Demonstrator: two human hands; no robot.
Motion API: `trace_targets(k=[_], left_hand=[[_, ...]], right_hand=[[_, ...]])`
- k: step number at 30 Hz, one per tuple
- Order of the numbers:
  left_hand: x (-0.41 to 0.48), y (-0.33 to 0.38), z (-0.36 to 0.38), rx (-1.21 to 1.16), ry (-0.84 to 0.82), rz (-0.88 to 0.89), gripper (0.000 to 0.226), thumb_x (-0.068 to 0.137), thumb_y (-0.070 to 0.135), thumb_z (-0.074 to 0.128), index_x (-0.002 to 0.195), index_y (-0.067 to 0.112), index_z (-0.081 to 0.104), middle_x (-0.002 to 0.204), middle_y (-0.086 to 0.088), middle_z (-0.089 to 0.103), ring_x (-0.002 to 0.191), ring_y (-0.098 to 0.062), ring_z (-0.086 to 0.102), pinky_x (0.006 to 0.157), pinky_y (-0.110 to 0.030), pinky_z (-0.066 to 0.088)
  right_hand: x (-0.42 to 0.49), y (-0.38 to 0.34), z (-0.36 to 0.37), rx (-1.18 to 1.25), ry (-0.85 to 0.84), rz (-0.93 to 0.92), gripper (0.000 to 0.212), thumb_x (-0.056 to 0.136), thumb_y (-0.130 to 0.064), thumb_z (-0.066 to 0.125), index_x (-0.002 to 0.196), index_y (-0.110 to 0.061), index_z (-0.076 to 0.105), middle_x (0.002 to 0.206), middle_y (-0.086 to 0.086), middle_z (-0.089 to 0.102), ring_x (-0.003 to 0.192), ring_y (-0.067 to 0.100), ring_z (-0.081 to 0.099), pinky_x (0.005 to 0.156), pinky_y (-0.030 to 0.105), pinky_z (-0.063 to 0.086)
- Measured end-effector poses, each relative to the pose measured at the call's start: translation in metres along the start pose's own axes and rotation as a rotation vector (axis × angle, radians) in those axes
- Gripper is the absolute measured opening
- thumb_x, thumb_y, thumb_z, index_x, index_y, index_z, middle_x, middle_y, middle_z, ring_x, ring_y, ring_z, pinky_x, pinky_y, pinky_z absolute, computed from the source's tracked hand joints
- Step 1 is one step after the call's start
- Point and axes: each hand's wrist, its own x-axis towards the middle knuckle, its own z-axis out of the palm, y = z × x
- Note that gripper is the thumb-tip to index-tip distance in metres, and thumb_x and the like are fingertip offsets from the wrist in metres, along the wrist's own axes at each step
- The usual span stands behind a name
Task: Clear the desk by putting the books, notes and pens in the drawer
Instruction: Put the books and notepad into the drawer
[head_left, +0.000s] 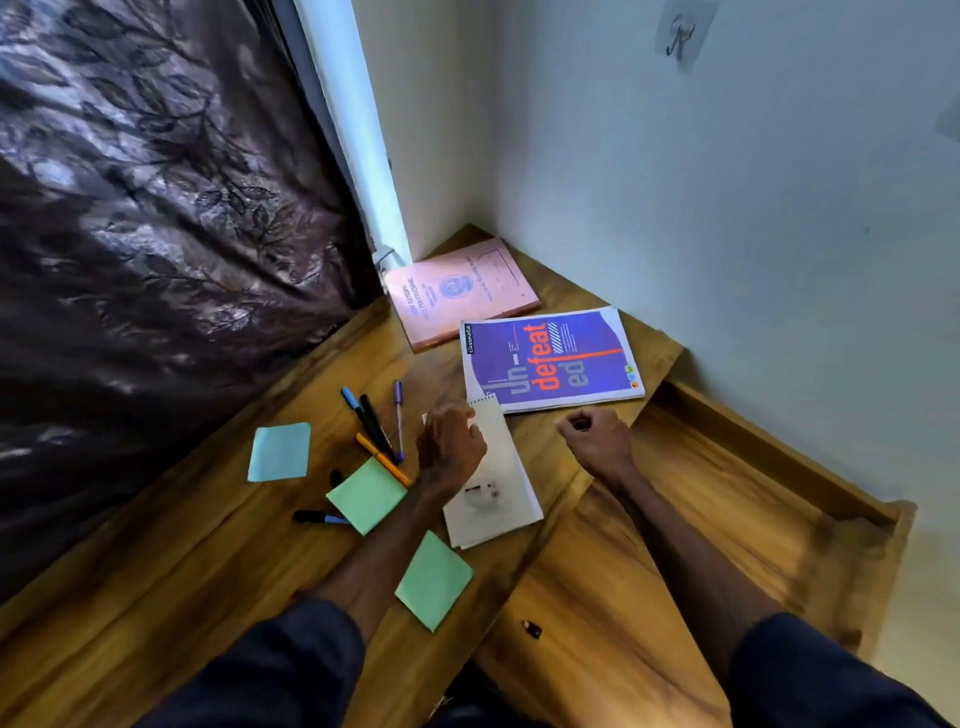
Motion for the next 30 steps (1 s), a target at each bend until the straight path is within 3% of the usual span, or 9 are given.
trace_targets(k=[3,7,11,16,20,24,30], left_hand=[[0.041,0.007,0.009,-0.015,0.018,-0.017,0.029,0.086,0.022,0.070,0.114,0.011,0.072,0.110,-0.011,0.072,0.099,-0.028,0.071,0.082,-0.040,0.061],[0.092,0.016,0.021,-0.049,-0.013,-0.080,0.043,0.087,0.027,0.074,0.125,0.011,0.062,0.122,-0.012,0.064,0.112,-0.027,0.063,0.091,-0.038,0.055],[0.121,0.017,0.035,-0.095,-0.117,-0.135,0.054,0.088,0.030,0.076,0.130,0.007,0.050,0.129,-0.015,0.058,0.115,-0.024,0.060,0.095,-0.033,0.049],[0.135,0.010,0.053,-0.071,-0.135,-0.176,0.058,0.085,0.033,0.079,0.127,0.006,0.048,0.129,-0.016,0.057,0.116,-0.022,0.058,0.101,-0.033,0.047],[0.141,0.007,0.056,-0.089,-0.138,-0.213,0.060,0.085,0.029,0.080,0.129,0.005,0.047,0.130,-0.015,0.055,0.119,-0.022,0.056,0.099,-0.031,0.045],[0.148,0.005,0.056,0.038,-0.199,-0.184,0.049,0.092,0.029,0.071,0.127,0.004,0.047,0.128,-0.017,0.053,0.119,-0.025,0.052,0.097,-0.031,0.043],[0.146,0.002,0.058,0.042,-0.205,-0.165,0.050,0.090,0.032,0.074,0.127,0.007,0.050,0.127,-0.014,0.056,0.115,-0.023,0.058,0.092,-0.029,0.047]], right_hand=[[0.028,0.001,0.002,-0.025,0.018,0.015,0.015,0.087,-0.023,0.074,0.094,-0.010,0.074,0.086,0.000,0.072,0.078,0.013,0.066,0.063,0.018,0.044],[0.064,0.006,0.005,-0.082,0.031,0.048,0.017,0.085,-0.023,0.076,0.096,-0.010,0.072,0.090,0.002,0.072,0.081,0.016,0.067,0.063,0.018,0.044],[0.100,0.016,0.005,-0.210,0.144,0.051,0.020,0.083,-0.020,0.077,0.099,-0.010,0.071,0.103,0.010,0.071,0.099,0.026,0.066,0.078,0.025,0.046],[0.126,0.023,-0.003,-0.320,0.172,0.187,0.050,0.084,-0.026,0.079,0.126,-0.010,0.056,0.135,0.016,0.051,0.127,0.032,0.048,0.100,0.041,0.046],[0.133,0.035,0.000,-0.368,0.126,0.263,0.067,0.081,-0.033,0.081,0.135,-0.011,0.047,0.137,0.017,0.047,0.129,0.034,0.045,0.100,0.046,0.046],[0.136,0.034,0.001,-0.395,0.116,0.297,0.073,0.079,-0.033,0.083,0.136,-0.010,0.044,0.137,0.018,0.048,0.128,0.035,0.045,0.099,0.043,0.046],[0.142,0.031,-0.020,-0.321,0.085,0.470,0.105,0.055,-0.044,0.097,0.135,-0.005,0.041,0.136,0.020,0.050,0.125,0.036,0.051,0.096,0.044,0.049]])
